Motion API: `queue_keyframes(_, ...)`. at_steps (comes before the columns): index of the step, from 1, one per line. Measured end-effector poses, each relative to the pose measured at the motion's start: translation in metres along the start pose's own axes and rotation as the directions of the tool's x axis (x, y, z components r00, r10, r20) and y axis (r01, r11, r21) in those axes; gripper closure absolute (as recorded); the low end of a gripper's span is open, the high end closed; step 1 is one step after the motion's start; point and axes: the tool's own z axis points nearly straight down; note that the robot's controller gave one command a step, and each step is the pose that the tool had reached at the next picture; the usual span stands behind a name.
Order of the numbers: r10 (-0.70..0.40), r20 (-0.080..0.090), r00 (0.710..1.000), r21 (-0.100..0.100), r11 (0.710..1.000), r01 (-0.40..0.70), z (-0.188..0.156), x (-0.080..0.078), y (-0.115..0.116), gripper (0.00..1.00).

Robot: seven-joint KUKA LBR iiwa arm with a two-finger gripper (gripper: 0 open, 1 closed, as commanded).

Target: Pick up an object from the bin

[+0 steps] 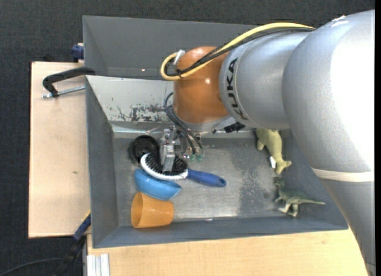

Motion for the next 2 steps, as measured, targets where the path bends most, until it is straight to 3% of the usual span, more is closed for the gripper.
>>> queue_keyframes(1, -0.002, 0.002, 1.000, -0.004, 1.000, 0.002, 0.002, 0.001, 0.002, 0.00)
queue_keyframes(2, 0.253, 0.003, 0.967, -0.006, 0.967, -0.253, 0.008, -0.006, 0.028, 0.00)
